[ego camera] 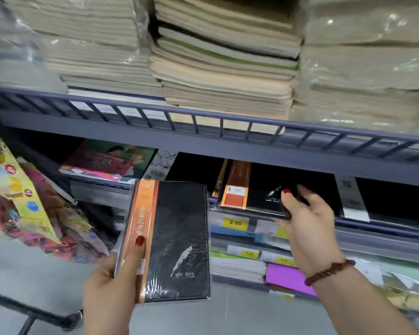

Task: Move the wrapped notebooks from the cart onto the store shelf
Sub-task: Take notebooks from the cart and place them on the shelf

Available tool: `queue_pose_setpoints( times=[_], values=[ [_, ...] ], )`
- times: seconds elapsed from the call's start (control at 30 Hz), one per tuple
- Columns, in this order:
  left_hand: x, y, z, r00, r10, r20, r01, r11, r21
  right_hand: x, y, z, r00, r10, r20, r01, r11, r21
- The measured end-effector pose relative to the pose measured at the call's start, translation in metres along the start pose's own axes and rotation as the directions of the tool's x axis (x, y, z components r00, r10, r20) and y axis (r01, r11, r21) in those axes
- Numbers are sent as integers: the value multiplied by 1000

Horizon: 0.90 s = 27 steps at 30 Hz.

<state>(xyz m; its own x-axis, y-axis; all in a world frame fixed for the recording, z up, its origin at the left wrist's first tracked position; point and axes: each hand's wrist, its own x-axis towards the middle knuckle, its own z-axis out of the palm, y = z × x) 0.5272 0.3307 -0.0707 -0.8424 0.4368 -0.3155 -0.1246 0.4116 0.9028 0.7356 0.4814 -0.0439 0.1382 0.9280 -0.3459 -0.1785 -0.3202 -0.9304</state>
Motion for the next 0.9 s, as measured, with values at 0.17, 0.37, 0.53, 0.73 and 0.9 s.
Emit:
queue_pose_setpoints(
  times=[0.17, 0.37, 0.53, 0.73, 0.9],
  values=[
    [20, -3, 10, 999, -45, 19, 47, 989, -139, 9, 1, 14, 997, -40, 60, 48, 990, -133],
    [42, -19, 3, 998, 1, 69, 12, 983, -182, 9, -6, 10, 958, -159, 237, 283, 636, -718],
    [-9, 10, -2, 995, -31, 94, 50, 977, -206, 15, 0, 18, 905, -222, 364, 425, 392, -816],
    [-4, 15, -2, 994, -40, 101, 59, 979, -196, 20, 9, 24, 908, -247, 338, 412, 383, -827],
    [-5, 14, -2, 995, -42, 87, 58, 980, -188, 18, 15, 19, 900, -282, 333, 416, 325, -849]
  ],
)
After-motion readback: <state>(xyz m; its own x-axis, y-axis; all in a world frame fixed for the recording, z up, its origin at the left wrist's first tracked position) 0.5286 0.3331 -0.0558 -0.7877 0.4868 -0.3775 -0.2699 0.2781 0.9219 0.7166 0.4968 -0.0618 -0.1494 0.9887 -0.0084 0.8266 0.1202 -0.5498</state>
